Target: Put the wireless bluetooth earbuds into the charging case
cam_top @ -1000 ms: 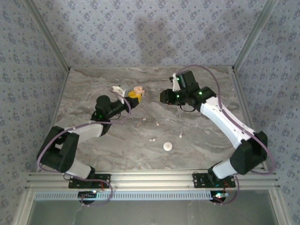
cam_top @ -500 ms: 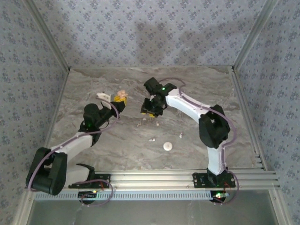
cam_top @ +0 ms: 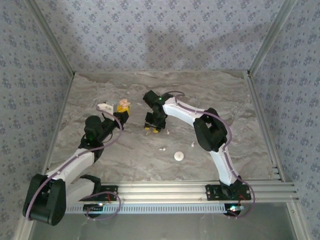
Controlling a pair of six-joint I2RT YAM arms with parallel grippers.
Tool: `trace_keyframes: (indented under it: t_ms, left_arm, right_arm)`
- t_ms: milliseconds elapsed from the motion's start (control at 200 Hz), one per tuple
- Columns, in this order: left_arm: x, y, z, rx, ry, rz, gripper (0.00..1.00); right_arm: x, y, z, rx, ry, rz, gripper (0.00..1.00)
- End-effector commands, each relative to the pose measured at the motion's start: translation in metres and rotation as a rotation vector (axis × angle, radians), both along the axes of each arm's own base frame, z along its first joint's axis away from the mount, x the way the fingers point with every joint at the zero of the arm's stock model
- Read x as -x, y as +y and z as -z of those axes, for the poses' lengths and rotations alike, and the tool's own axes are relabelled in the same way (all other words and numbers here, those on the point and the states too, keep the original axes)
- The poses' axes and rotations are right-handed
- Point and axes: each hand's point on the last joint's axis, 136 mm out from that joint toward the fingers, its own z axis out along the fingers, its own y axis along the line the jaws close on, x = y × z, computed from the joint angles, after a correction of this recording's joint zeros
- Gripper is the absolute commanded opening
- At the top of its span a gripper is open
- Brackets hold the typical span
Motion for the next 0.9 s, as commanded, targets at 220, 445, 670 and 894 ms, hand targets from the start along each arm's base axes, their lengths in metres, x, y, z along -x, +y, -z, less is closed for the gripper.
trace_keyframes:
  t_ms: [220, 445, 670, 894]
  left_arm:
    - [0.001, 0.003, 0.004, 0.004, 0.002, -0.008, 0.13]
    - [0.001, 0.002, 0.005, 0.002, 0.007, -0.006, 0.13]
    - [0.001, 0.0, 0.006, 0.001, 0.011, 0.009, 0.13]
    - [0.002, -0.002, 0.006, -0.007, 0.013, 0.023, 0.13]
  right_arm:
    - [0.005, 0.009, 0.017, 0.014, 0.061, 0.004, 0.34]
    - [0.007, 0.009, 0.024, 0.021, 0.08, 0.002, 0.32]
    - [0.004, 0.009, 0.028, 0.021, 0.074, 0.001, 0.25]
    - [-0.001, 0.005, 0.029, 0.033, 0.043, -0.006, 0.21]
